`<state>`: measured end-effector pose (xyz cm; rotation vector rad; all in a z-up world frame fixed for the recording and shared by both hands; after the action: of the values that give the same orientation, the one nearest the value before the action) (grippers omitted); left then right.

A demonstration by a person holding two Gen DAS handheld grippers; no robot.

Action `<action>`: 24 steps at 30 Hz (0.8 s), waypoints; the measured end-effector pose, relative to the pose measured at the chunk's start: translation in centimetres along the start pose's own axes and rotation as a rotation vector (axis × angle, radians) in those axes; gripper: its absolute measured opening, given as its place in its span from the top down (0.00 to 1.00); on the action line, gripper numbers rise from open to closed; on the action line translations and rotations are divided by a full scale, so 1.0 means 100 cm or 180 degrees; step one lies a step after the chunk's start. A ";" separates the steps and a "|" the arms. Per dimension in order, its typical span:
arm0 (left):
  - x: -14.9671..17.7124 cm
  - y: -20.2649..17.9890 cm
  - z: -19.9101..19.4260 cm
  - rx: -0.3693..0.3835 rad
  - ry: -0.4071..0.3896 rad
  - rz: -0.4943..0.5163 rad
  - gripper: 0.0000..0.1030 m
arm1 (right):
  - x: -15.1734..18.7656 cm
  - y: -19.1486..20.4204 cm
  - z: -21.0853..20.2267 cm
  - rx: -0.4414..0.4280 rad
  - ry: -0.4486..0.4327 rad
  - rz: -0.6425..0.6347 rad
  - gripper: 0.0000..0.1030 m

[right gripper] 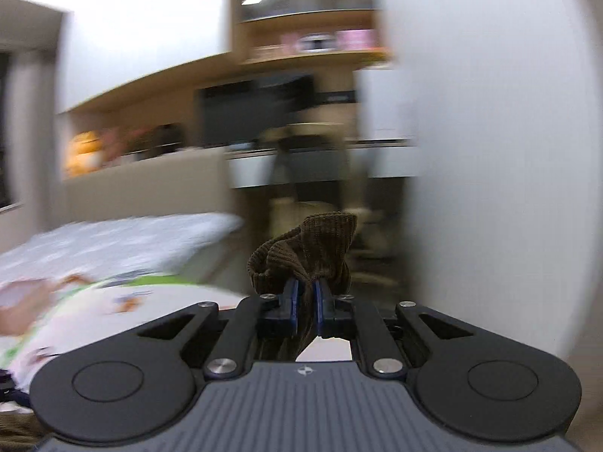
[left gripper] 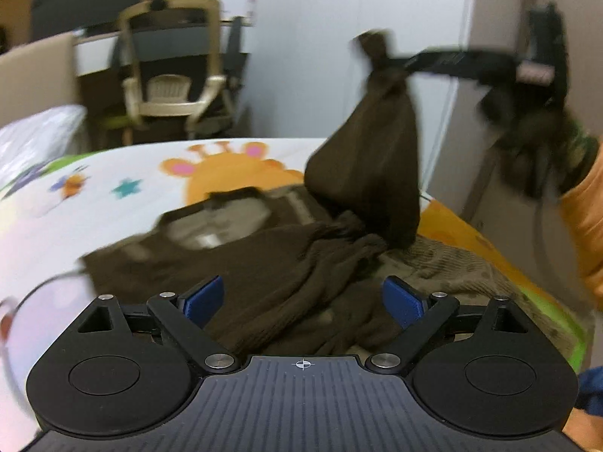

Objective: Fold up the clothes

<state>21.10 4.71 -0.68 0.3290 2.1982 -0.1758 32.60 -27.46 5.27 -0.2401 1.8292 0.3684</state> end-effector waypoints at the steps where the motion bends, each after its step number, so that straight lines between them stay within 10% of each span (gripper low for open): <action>1: -0.003 -0.008 0.012 0.0002 0.0015 0.0113 0.08 | 0.007 -0.017 -0.005 0.0113 0.0035 0.0063 0.92; 9: -0.007 -0.037 0.081 -0.0163 0.0202 0.0636 0.12 | 0.064 -0.051 -0.009 0.0257 0.0412 0.0309 0.92; 12: -0.004 -0.037 0.095 -0.0124 0.0274 0.0717 0.65 | 0.063 -0.032 0.000 0.0151 0.0417 0.0173 0.92; 15: -0.003 -0.023 0.087 -0.0087 0.0268 0.0602 0.84 | 0.060 -0.006 0.004 0.0046 0.0454 -0.0106 0.91; 24: 0.006 0.169 -0.038 -0.1686 -0.0166 -0.0462 0.85 | 0.078 0.032 0.042 0.0126 0.0863 -0.0525 0.91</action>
<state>22.83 21.83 0.99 -0.1294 2.1222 0.3139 33.02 -22.70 -2.86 -0.4274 2.0632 0.1904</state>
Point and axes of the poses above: each gripper's, at about its wrist camera, not at the fingertips, and z roughly the way its jaws point, y to its left, x to its underside, the point moved 4 cm from there along z, roughly the way its jaws point, and after that the axes turned 7 degrees about -x, right-handed, at the moved point
